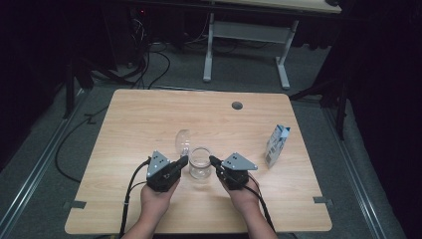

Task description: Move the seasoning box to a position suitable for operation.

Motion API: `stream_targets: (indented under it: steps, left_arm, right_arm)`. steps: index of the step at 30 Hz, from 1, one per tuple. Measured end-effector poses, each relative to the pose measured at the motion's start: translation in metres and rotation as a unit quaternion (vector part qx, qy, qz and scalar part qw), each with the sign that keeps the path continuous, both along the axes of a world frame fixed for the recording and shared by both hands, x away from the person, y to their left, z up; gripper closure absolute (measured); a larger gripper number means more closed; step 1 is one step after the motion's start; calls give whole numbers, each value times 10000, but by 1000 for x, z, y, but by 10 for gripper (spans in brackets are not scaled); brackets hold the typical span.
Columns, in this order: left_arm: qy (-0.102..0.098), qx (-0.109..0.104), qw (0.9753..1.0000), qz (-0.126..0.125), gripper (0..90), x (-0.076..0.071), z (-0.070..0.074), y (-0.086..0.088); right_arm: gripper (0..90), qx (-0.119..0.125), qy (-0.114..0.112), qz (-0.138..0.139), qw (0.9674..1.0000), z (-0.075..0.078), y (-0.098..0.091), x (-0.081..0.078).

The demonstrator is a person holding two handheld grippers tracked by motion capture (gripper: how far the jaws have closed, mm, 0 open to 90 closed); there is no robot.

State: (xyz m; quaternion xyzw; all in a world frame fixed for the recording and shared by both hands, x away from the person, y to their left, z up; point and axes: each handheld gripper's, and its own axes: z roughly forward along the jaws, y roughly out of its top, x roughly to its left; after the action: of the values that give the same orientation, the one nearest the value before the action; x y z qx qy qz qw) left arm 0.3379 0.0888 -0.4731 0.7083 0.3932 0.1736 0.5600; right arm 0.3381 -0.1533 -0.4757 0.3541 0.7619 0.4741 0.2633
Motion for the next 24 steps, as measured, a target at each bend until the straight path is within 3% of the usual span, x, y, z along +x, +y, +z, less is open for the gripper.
stream_targets:
  steps: [6, 11, 18, 24]
  left_arm:
    - [1, 66, 10000, 13, 900, 0, -1, 5]
    - [28, 159, 9999, 0, 900, -1, -4, 9]
    - [97, 644, 9979, -29, 892, -1, -16, 18]
    - [199, 942, 9953, 71, 892, 0, -29, 38]
  right_arm:
    - [900, -23, -3, -16, 10000, 0, 0, -1]
    - [842, 13, 0, -20, 10000, 2, 0, -1]
    - [811, 80, 32, -126, 9999, 3, -7, -1]
    - [744, 37, 157, -230, 9996, -3, -12, 1]
